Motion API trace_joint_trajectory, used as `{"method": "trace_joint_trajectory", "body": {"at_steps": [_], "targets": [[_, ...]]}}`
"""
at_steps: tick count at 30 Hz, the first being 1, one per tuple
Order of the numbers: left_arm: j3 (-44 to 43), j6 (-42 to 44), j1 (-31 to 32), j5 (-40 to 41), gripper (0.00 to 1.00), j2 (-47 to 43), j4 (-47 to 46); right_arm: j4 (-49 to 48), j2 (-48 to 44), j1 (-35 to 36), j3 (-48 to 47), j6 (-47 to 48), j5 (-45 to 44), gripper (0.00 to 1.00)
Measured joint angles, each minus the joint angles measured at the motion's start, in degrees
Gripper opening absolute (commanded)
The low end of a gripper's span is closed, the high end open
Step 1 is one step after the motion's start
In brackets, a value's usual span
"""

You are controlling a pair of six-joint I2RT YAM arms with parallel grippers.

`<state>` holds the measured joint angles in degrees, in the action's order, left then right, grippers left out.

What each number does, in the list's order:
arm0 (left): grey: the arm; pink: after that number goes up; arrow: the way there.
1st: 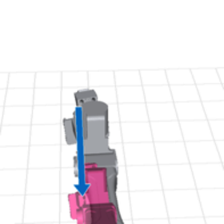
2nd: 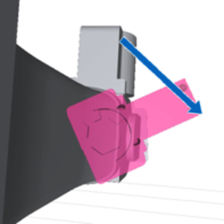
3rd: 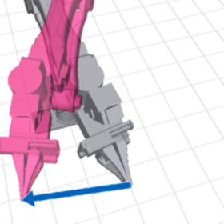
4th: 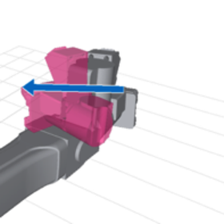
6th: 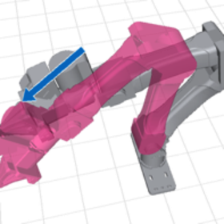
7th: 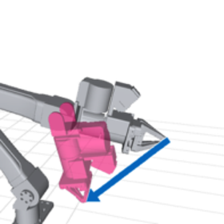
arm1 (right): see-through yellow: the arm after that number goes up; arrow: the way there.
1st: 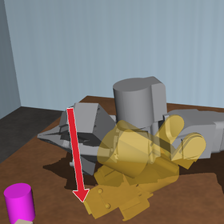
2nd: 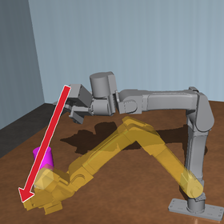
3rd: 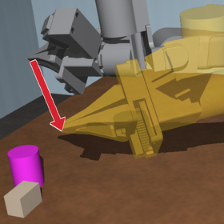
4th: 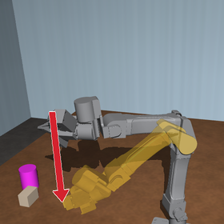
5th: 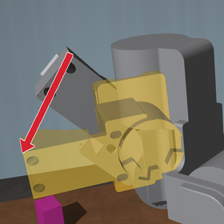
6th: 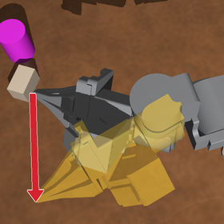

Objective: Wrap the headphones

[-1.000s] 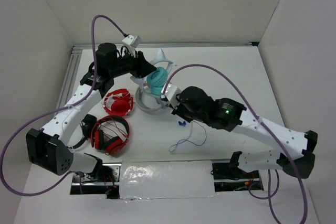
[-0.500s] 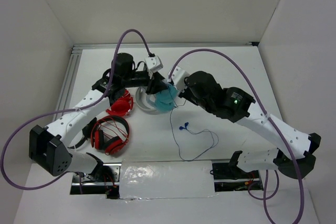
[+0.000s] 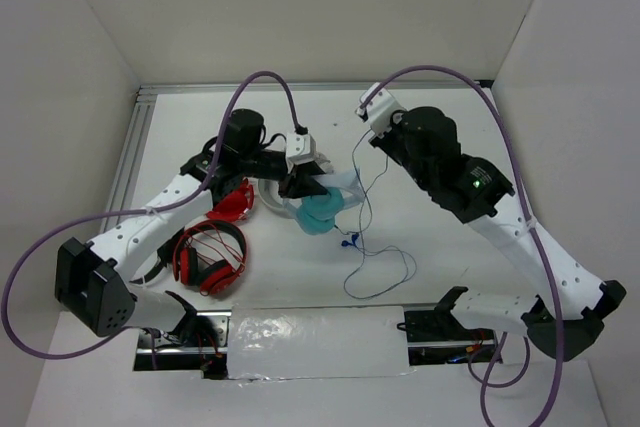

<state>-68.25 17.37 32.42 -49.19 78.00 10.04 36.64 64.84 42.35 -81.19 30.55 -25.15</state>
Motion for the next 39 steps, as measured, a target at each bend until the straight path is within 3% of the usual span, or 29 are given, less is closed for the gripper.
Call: {"method": "trace_joint_trajectory", "body": {"at_steps": [11, 14, 19, 26, 32, 39], "targets": [[-0.44, 6.60, 3.80, -12.85, 0.00, -1.51, 4.96, -3.80, 7.45, -6.49, -0.35, 1.88, 9.57, 0.00], [-0.44, 6.32, 4.07, -11.87, 0.00, -1.79, 4.74, -4.98, 6.38, -6.32, 1.31, 1.75, 9.51, 0.00], [-0.44, 5.01, 3.21, -8.15, 0.00, -1.81, 3.39, -6.95, -5.05, -6.34, 9.49, -0.48, 7.32, 0.00], [-3.04, -0.07, -0.15, -3.19, 0.00, 0.72, 1.62, -5.57, -14.47, -3.85, 10.84, -4.59, 1.66, 0.00], [-14.01, -2.73, -1.77, -2.05, 0.00, 11.61, 3.76, -1.42, -13.62, 3.76, 9.79, -4.90, 0.66, 0.00], [-15.39, -1.99, -0.11, -1.66, 0.00, 15.67, 8.15, -0.61, -5.97, 5.79, 2.97, 1.07, 2.14, 0.00]]}}
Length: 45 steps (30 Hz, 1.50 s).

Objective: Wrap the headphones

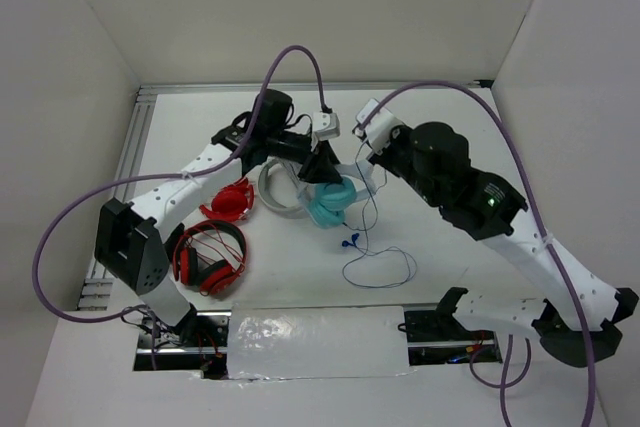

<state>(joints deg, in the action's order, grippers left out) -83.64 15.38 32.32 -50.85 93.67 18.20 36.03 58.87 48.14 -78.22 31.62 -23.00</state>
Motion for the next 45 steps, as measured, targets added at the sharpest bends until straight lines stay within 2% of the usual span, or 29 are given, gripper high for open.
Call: {"method": "trace_joint_trajectory", "body": {"at_steps": [2, 7, 12, 16, 20, 24, 28, 33, 37, 45], "targets": [[0.00, 0.96, 1.07, -0.50, 0.00, -0.15, 0.61, -0.31, 3.17, -1.77, -3.39, 1.51, 1.60, 0.00], [1.22, 4.11, 4.13, -2.19, 0.00, -2.10, 2.27, -1.38, 10.62, -12.28, -9.40, 3.17, 10.16, 0.00], [2.99, 7.61, 7.58, -4.04, 0.00, -6.29, 3.82, -1.88, 17.62, -16.35, -12.37, 3.69, 16.61, 0.00], [5.81, 8.92, 8.66, -6.21, 0.00, -10.80, 4.11, -2.73, 20.90, -20.28, -11.41, 2.32, 21.20, 0.00], [7.82, 9.97, 8.46, -8.04, 0.00, -15.34, 3.78, -9.57, 19.85, -24.70, -3.04, -1.79, 24.04, 0.05], [8.09, 10.12, 8.39, -10.60, 0.00, -18.93, 3.34, -14.43, 18.47, -25.03, 6.78, -5.79, 28.22, 0.07], [8.52, 8.92, 8.39, -12.63, 0.00, -21.81, 0.90, -18.38, 18.64, -24.98, 10.86, -9.90, 33.62, 0.03], [8.90, 4.52, 8.35, -11.78, 0.00, -23.82, -4.26, -28.39, 18.95, -24.59, 16.61, -16.33, 41.42, 0.00], [6.97, 0.37, 8.26, -8.55, 0.00, -23.58, -5.81, -35.63, 21.64, -22.67, 20.26, -21.42, 44.13, 0.00], [-3.58, -5.22, 7.15, 0.20, 0.00, -19.58, -3.19, -54.03, 30.03, -19.78, 22.47, -33.38, 46.16, 0.02]]}}
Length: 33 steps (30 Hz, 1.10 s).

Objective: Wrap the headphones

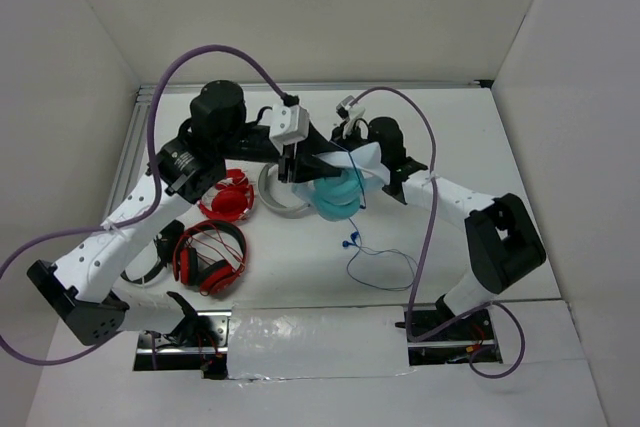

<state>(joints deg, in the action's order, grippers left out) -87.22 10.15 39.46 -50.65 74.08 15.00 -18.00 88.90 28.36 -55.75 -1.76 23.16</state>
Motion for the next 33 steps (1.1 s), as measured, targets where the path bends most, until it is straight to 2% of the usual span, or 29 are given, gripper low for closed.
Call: {"method": "trace_joint_trajectory", "body": {"at_steps": [5, 10, 13, 18, 25, 30, 33], "targets": [[-4.98, -3.63, -0.22, 3.54, 0.00, 1.97, 2.64, -9.11, 3.02, 0.07, 0.00, -5.77, 0.13, 0.06], [-10.69, -7.43, 0.39, 4.22, 0.00, 1.88, 0.44, -11.52, 5.09, 0.48, -0.02, -8.96, -0.11, 0.07], [-12.37, -9.38, 0.66, 5.90, 0.00, 0.83, -1.75, -11.58, 6.75, 0.68, 0.02, -9.77, -0.48, 0.01], [-14.47, -10.56, 0.76, 12.11, 0.00, 0.37, -2.27, -11.82, 5.68, 0.76, 4.07, -9.94, -2.10, 0.00], [-14.38, -9.88, 0.31, 26.56, 0.00, 0.37, -2.60, -7.54, -6.71, 0.76, 19.65, -11.13, -8.72, 0.00], [-14.23, -8.31, -1.05, 37.31, 0.00, 1.29, -3.74, -0.31, -18.82, 2.21, 25.00, -14.16, -16.24, 0.00], [-14.23, -7.52, -3.23, 40.46, 0.00, 2.89, -3.89, 4.59, -24.11, 3.96, 25.57, -15.15, -22.10, 0.00]]}}
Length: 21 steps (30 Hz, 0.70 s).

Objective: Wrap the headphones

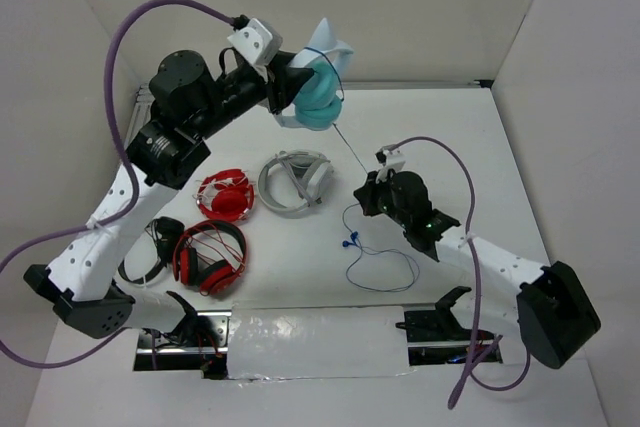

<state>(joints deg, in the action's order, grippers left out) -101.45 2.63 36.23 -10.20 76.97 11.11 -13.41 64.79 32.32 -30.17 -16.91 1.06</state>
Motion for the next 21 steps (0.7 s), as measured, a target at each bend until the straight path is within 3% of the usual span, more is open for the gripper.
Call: {"method": "trace_joint_trajectory", "body": {"at_steps": [5, 12, 18, 21], "targets": [[0.59, -0.31, -4.20, 2.82, 0.00, 3.54, 0.61, 9.11, -3.30, 3.13, -1.70, -1.31, -12.66, 0.00], [1.25, -0.13, -7.32, 3.65, 0.00, 9.53, 3.34, 20.26, -5.35, 13.77, -9.51, -0.79, -36.41, 0.00], [1.49, -0.04, -10.64, -5.33, 0.00, 12.61, 7.82, 22.64, -7.89, 15.76, -16.57, 4.52, -50.36, 0.00], [1.49, 0.63, -11.34, -11.43, 0.00, 13.42, 9.64, 21.51, -10.12, 15.78, -18.12, 10.01, -51.93, 0.00]]}}
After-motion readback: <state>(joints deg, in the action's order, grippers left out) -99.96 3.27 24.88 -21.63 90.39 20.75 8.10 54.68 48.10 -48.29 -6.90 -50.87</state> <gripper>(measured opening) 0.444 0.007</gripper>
